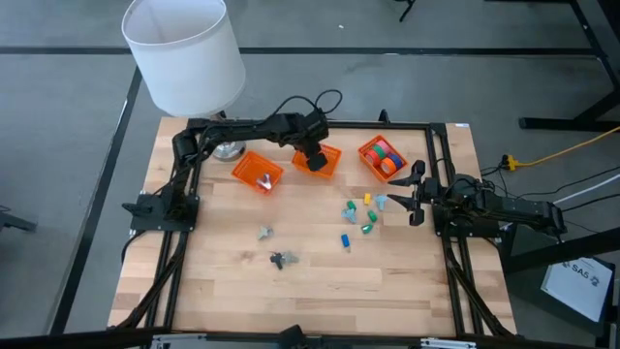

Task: Pick and place Stapler, Stapler remover, tape
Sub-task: Put the blue stapler into the middle orange bin

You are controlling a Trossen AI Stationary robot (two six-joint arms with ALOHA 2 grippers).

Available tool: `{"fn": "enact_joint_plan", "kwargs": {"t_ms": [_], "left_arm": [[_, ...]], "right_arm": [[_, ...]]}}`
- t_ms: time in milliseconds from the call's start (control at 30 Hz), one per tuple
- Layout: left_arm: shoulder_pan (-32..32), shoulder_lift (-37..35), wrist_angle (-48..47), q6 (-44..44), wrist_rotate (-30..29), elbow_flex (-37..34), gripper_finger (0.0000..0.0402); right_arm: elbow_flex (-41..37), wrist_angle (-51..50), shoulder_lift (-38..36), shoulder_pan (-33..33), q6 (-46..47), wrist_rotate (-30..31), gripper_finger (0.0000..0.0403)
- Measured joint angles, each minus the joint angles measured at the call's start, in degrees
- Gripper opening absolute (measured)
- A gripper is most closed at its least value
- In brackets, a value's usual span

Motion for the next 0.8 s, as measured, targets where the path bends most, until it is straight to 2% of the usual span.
{"fn": "enact_joint_plan", "kwargs": {"t_ms": [300,500,700,800], "left_arm": [[-0.4,0.7,-2.3,0.5,0.0,0.0,0.0065],[-0.5,0.7,-2.2,0.5,-1.0,0.0,0.0085],[-0.8,0.6,-2.0,1.0,-5.5,0.0,0.0110],[-1.5,0.6,-2.0,0.9,-9.8,0.0,0.0123]], "right_arm": [[0.0,0.0,0.0,0.0,0.0,0.0,0.0188],[0.0,0.0,0.0,0.0,0.0,0.0,0.0188],[0.0,0.0,0.0,0.0,0.0,0.0,0.0188],[0.0,0.0,0.0,0.0,0.0,0.0,0.0188]]}}
